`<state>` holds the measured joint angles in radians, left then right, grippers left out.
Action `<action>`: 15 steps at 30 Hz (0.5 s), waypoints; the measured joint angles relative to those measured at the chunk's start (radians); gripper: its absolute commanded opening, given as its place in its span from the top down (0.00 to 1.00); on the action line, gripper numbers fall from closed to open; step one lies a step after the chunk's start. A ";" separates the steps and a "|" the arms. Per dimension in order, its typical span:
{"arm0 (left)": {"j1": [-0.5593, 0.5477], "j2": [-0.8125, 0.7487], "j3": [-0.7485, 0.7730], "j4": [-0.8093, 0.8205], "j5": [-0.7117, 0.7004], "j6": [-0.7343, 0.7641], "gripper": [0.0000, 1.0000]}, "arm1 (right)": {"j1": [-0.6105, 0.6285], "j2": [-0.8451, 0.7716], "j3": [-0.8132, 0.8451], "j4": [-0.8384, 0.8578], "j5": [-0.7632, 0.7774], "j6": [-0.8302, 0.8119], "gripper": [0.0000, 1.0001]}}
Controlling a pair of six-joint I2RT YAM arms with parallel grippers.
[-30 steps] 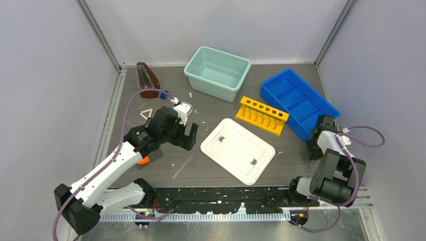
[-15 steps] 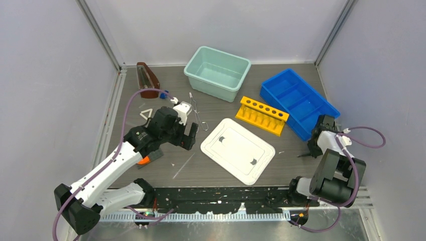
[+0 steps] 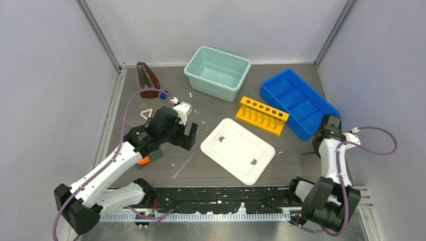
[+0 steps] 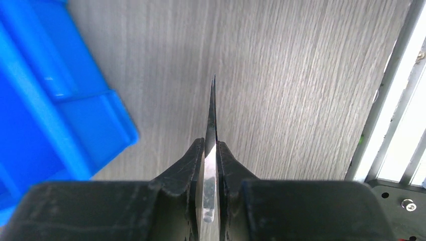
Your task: Organize the chemistry lab equipment
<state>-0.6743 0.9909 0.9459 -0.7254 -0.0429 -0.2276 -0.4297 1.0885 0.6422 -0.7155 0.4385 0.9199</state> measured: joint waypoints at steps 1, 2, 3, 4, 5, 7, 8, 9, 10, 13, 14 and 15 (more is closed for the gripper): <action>0.000 0.000 0.000 0.000 0.000 0.000 0.00 | 0.000 -0.037 0.013 -0.018 0.000 0.000 0.90; 0.000 0.000 0.000 0.000 0.000 0.000 0.00 | 0.000 -0.062 0.024 -0.029 0.000 0.000 0.90; 0.000 0.000 0.000 0.000 0.000 0.000 0.00 | 0.000 -0.093 0.039 -0.040 -0.003 0.000 0.90; 0.000 0.000 0.000 0.000 0.000 0.000 0.00 | 0.000 -0.121 0.054 -0.050 -0.008 0.000 0.90; 0.000 0.000 0.000 0.000 0.000 0.000 0.00 | 0.000 -0.146 0.070 -0.057 -0.020 0.000 0.91; 0.000 0.000 0.000 -0.001 0.000 0.000 0.00 | 0.000 -0.185 0.100 -0.065 -0.047 -0.002 0.91; 0.000 0.000 0.000 -0.002 0.000 0.000 0.00 | 0.000 -0.201 0.116 -0.067 -0.066 -0.005 0.92; 0.000 0.000 0.000 -0.003 -0.001 0.000 0.00 | 0.000 -0.214 0.130 -0.067 -0.086 -0.007 0.92; 0.000 0.000 0.000 -0.005 -0.003 0.000 0.00 | 0.000 -0.224 0.142 -0.066 -0.106 -0.010 0.92; 0.000 0.000 0.000 -0.010 -0.014 0.000 0.00 | 0.006 -0.232 0.177 -0.063 -0.163 -0.027 0.92; 0.000 0.000 0.000 -0.012 -0.020 0.000 0.00 | 0.010 -0.225 0.189 -0.061 -0.182 -0.032 0.92; 0.000 0.000 0.000 -0.014 -0.027 -0.001 0.00 | 0.016 -0.215 0.202 -0.060 -0.199 -0.037 0.92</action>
<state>-0.6743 0.9909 0.9463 -0.7391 -0.0696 -0.2283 -0.4137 0.8734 0.8444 -0.7753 0.2398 0.8833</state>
